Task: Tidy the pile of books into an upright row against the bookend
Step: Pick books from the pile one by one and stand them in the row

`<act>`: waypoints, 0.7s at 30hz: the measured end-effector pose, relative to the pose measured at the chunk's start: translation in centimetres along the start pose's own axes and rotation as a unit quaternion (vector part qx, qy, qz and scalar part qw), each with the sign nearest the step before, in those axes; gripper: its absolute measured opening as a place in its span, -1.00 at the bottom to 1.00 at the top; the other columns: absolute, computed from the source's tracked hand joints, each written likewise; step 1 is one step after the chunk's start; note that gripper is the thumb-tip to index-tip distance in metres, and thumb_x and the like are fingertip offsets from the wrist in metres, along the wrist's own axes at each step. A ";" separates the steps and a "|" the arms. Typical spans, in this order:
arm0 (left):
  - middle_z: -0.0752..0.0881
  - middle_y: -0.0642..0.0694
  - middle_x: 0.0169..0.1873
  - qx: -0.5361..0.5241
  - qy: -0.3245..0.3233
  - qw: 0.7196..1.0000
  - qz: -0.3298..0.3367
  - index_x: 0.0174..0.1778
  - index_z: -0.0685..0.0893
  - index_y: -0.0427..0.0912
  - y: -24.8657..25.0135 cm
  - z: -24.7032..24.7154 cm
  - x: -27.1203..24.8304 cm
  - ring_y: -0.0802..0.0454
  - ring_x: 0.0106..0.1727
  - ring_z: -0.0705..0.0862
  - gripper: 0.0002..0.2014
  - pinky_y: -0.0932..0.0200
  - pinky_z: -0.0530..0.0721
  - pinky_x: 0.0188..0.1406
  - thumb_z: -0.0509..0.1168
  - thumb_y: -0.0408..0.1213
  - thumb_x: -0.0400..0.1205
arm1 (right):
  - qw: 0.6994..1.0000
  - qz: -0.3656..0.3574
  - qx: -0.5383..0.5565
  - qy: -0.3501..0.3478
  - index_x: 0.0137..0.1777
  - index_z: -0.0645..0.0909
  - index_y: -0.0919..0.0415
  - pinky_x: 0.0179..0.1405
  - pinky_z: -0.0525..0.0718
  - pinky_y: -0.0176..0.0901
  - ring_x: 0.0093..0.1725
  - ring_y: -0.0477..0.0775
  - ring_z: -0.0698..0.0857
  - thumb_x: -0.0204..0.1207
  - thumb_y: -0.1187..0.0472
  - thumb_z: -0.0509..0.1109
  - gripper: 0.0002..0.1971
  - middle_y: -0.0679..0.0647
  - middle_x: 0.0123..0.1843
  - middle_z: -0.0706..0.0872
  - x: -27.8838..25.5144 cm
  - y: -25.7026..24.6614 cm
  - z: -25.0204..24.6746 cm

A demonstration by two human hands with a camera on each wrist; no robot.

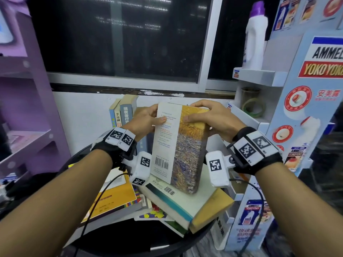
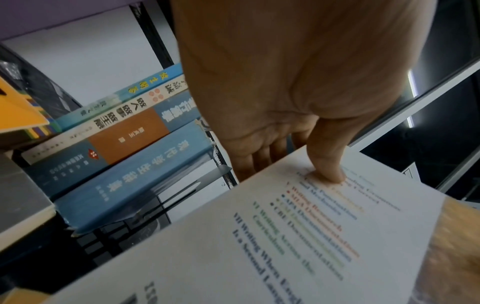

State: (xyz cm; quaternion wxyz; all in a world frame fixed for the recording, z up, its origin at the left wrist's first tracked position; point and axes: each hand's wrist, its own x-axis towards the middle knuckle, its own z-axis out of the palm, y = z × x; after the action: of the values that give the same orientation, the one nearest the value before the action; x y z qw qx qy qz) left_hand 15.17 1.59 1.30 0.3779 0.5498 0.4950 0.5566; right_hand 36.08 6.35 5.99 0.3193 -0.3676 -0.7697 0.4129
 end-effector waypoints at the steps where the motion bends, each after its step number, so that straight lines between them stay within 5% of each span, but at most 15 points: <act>1: 0.70 -0.13 0.12 0.003 0.004 1.000 0.002 0.47 0.46 -0.21 0.0 -0.2 -0.1 -0.04 0.10 0.71 -0.58 0.01 0.73 0.08 0.18 -0.53 0.68 | 1.000 -0.002 -0.009 0.004 0.14 0.65 0.06 -0.32 0.81 0.02 -0.14 0.13 0.83 0.27 0.13 0.68 -0.56 0.10 -0.06 0.81 0.1 -0.3 0.4; 4: 0.69 -0.18 0.19 0.003 0.022 1.000 0.008 0.46 0.46 -0.25 -0.1 -0.7 -0.4 0.03 0.06 0.71 -0.59 0.19 0.78 -0.07 0.17 -0.55 0.68 | 0.998 -0.014 -0.046 0.039 0.12 0.66 0.05 -0.27 0.79 -0.04 -0.09 0.12 0.82 0.23 0.08 0.70 -0.54 0.09 -0.02 0.80 0.5 -0.8 2.0; 8: 0.67 -0.20 0.25 0.025 0.056 0.998 -0.007 0.46 0.45 -0.29 0.0 -1.5 -0.5 -0.03 0.11 0.68 -0.60 0.18 0.74 -0.07 0.19 -0.51 0.68 | 0.994 -0.030 -0.055 0.086 -0.01 0.70 0.06 -0.04 0.80 0.00 -0.05 0.04 0.79 0.21 0.05 0.70 -0.63 0.04 -0.02 0.80 0.7 -1.4 3.9; 13: 0.71 -0.07 0.03 0.063 0.138 0.988 0.026 0.31 0.54 -0.28 0.4 -3.0 -0.2 0.01 0.08 0.67 -0.69 0.30 0.64 -0.07 0.27 -0.51 0.63 | 0.992 -0.044 -0.055 0.108 -0.06 0.70 0.04 -0.05 0.78 -0.10 -0.07 -0.02 0.77 0.26 0.03 0.67 -0.70 0.01 -0.03 0.79 0.9 -1.9 5.3; 17: 0.73 -0.04 0.13 0.098 0.272 0.955 0.071 0.26 0.63 -0.18 0.3 -4.7 0.1 0.04 0.18 0.67 -0.65 0.29 0.59 0.05 0.33 -0.47 0.55 | 0.990 -0.054 -0.059 0.119 -0.19 0.64 0.00 0.01 0.78 -0.02 -0.08 -0.03 0.77 0.29 0.02 0.65 -0.76 -0.04 -0.09 0.78 1.4 -2.2 5.9; 21: 0.70 0.05 0.22 0.176 0.385 0.902 0.078 0.28 0.62 -0.06 -0.2 -6.1 0.3 0.09 0.22 0.62 -0.64 0.15 0.55 0.25 0.35 -0.33 0.55 | 0.983 -0.067 -0.053 0.162 0.05 0.69 0.01 0.12 0.74 0.07 0.07 0.06 0.72 0.27 -0.02 0.64 -0.63 0.03 0.06 0.75 2.1 -2.5 5.9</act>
State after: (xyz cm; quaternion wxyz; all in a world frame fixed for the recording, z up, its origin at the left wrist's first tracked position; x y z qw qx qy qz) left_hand 9.07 1.08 1.80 0.0100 0.3872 0.6475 0.6563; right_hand 29.51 4.76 5.84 0.4469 -0.3935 -0.7516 0.2838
